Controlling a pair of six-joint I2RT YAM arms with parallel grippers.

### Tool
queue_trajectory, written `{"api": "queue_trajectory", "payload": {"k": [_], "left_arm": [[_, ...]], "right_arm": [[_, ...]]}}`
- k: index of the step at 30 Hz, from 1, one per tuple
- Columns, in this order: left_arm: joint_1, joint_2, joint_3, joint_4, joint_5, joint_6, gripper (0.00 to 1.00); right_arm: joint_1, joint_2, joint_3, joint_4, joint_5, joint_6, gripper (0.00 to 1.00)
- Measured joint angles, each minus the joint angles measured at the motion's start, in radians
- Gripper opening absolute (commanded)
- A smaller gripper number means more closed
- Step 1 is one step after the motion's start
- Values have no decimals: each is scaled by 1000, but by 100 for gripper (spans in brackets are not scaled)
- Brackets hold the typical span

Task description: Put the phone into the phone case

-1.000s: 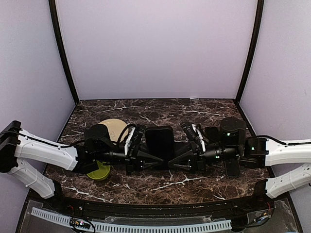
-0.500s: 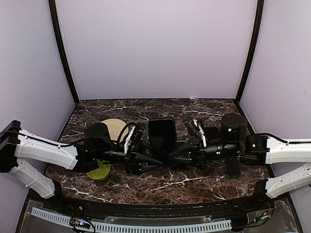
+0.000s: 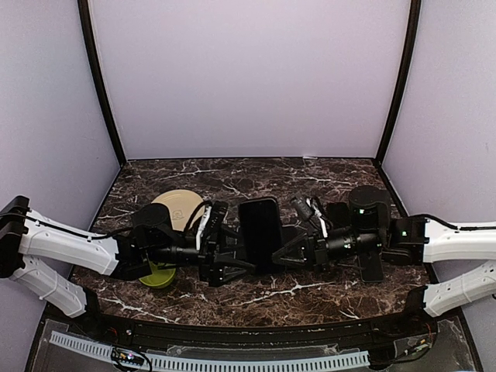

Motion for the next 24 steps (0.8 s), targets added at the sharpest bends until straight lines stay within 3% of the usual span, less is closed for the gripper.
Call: {"api": "queue_trajectory", "payload": {"k": [10, 12, 14, 16, 18, 20, 21, 24], "left_arm": [[39, -54, 14, -364, -290, 26, 90], [39, -24, 46, -428, -329, 32, 89], [40, 7, 74, -471, -348, 35, 89], [41, 37, 96, -503, -360, 37, 89], [40, 57, 112, -533, -364, 40, 89], [40, 62, 120, -556, -367, 45, 90], [40, 62, 126, -568, -371, 50, 90], [40, 62, 134, -582, -378, 62, 90]], "right_arm": [[-4, 83, -276, 5, 13, 459, 0], [-6, 125, -325, 32, 28, 542, 14], [-9, 156, -356, 48, 43, 608, 34], [-23, 160, -360, 54, 61, 653, 61], [-34, 155, -349, 2, 87, 663, 83], [-53, 131, -290, -160, 144, 631, 98], [-82, 94, -152, -364, 241, 562, 98], [-225, 96, 56, -592, 356, 401, 98]]}}
